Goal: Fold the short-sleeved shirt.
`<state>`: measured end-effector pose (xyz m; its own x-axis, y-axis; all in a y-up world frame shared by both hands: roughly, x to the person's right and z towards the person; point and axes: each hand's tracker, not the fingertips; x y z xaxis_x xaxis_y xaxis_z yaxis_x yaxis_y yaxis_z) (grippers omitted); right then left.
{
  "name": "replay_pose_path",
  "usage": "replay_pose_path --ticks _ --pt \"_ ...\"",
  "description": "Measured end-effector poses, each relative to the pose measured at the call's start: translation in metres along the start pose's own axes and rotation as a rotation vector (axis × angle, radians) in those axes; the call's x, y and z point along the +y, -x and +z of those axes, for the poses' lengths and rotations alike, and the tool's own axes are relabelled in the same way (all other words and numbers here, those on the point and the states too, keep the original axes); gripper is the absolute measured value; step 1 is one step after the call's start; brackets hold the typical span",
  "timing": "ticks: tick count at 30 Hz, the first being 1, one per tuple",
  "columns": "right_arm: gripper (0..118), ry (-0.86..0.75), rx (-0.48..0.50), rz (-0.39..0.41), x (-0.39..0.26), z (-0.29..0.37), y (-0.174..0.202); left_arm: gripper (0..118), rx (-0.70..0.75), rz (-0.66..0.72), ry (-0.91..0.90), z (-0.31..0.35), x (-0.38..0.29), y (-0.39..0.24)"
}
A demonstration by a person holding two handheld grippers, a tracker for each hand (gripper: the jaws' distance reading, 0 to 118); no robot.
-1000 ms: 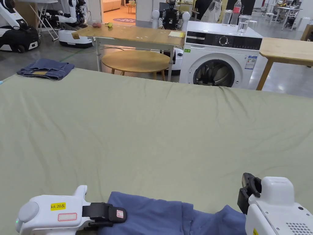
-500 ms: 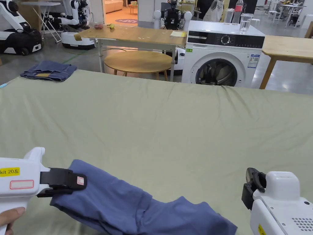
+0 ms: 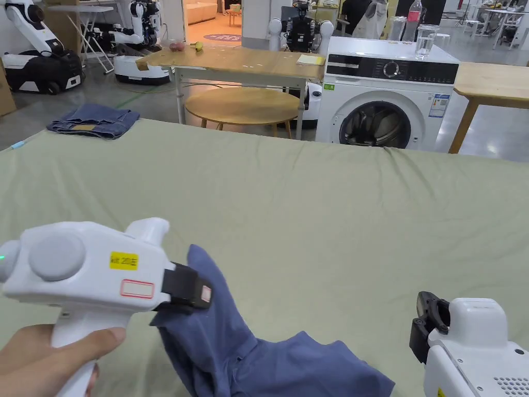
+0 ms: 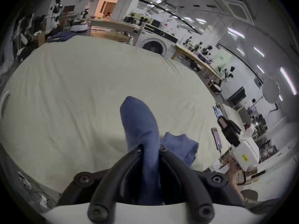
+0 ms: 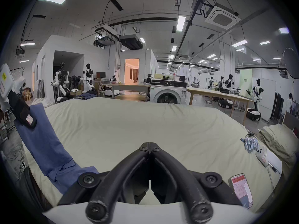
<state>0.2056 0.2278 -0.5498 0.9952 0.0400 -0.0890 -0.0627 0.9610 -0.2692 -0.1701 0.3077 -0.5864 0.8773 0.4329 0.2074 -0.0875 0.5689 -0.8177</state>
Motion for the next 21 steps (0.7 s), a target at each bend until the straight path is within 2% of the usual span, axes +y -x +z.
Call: replay_pose_path --ticks 5,9,14,19,20,21 --pt "0 0.001 -0.006 0.009 0.0 0.003 0.0 5 -0.058 -0.099 0.1 -0.042 0.002 -0.049" --pt "0 0.003 -0.013 0.007 -0.001 0.006 -0.003 5 -0.073 -0.086 0.213 -0.099 -0.008 -0.081" --pt "0 0.006 -0.026 0.007 -0.002 0.01 -0.008 5 -0.011 -0.096 0.309 -0.17 -0.031 -0.101" --pt "0 0.008 -0.04 0.006 -0.003 0.014 -0.014 5 0.024 -0.085 0.331 -0.202 -0.048 -0.103" --pt "0 0.007 -0.042 0.006 -0.002 0.014 -0.015 8 0.028 -0.085 0.328 -0.199 -0.048 -0.107" --pt "0 0.006 -0.045 0.006 -0.002 0.014 -0.016 18 0.004 -0.088 0.32 -0.197 -0.046 -0.106"
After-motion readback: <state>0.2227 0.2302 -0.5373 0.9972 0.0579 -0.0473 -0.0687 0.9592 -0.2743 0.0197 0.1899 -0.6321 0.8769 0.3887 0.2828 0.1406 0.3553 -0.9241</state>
